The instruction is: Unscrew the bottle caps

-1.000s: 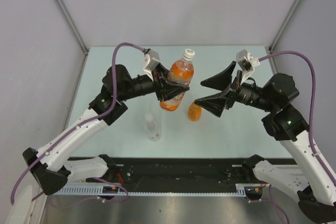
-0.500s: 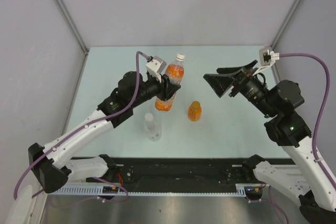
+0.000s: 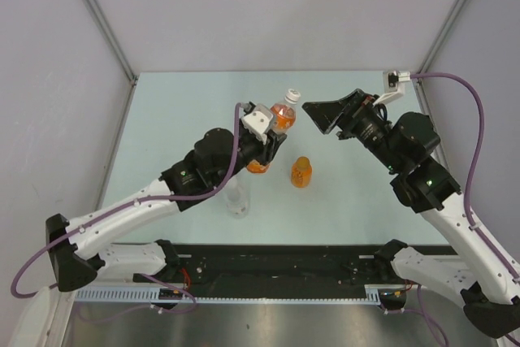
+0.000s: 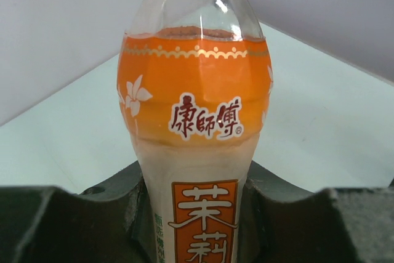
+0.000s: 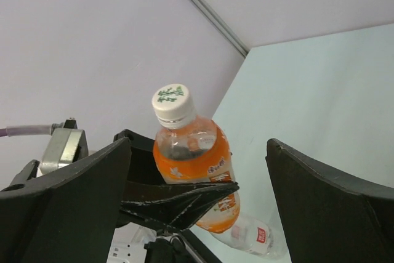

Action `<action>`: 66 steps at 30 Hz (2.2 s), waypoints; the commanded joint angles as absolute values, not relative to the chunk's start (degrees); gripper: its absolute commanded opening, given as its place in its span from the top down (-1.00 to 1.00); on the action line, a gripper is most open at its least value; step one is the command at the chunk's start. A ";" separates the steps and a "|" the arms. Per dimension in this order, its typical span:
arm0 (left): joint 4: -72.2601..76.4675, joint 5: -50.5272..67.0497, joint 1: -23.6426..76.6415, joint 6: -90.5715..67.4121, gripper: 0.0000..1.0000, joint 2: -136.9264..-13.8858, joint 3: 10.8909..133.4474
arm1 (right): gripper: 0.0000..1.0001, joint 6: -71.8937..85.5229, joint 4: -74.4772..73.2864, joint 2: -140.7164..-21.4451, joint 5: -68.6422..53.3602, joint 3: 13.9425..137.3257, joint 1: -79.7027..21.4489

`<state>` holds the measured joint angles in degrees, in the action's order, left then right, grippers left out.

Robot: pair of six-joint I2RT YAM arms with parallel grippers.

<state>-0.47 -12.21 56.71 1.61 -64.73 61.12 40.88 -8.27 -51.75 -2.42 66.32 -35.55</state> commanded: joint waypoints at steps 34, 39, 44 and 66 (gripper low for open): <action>2.46 -19.25 63.28 8.88 1.00 -68.55 64.42 | 0.10 38.14 -2.37 -55.02 3.60 68.12 -39.20; 2.46 -19.25 63.37 8.96 1.00 -68.73 64.42 | 0.28 37.71 -2.81 -54.93 3.78 68.12 -39.29; 2.64 -19.60 63.63 8.97 1.00 -68.55 64.51 | 0.80 37.53 -3.25 -55.11 3.25 68.12 -39.29; -1.15 37.41 54.77 -4.89 1.00 -60.03 68.47 | 1.00 22.42 -0.62 -50.63 -31.10 68.12 -34.90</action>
<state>-6.17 9.89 57.43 2.61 -62.67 64.58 28.99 -0.67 -51.48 -19.75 66.94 -35.59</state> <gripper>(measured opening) 0.437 0.383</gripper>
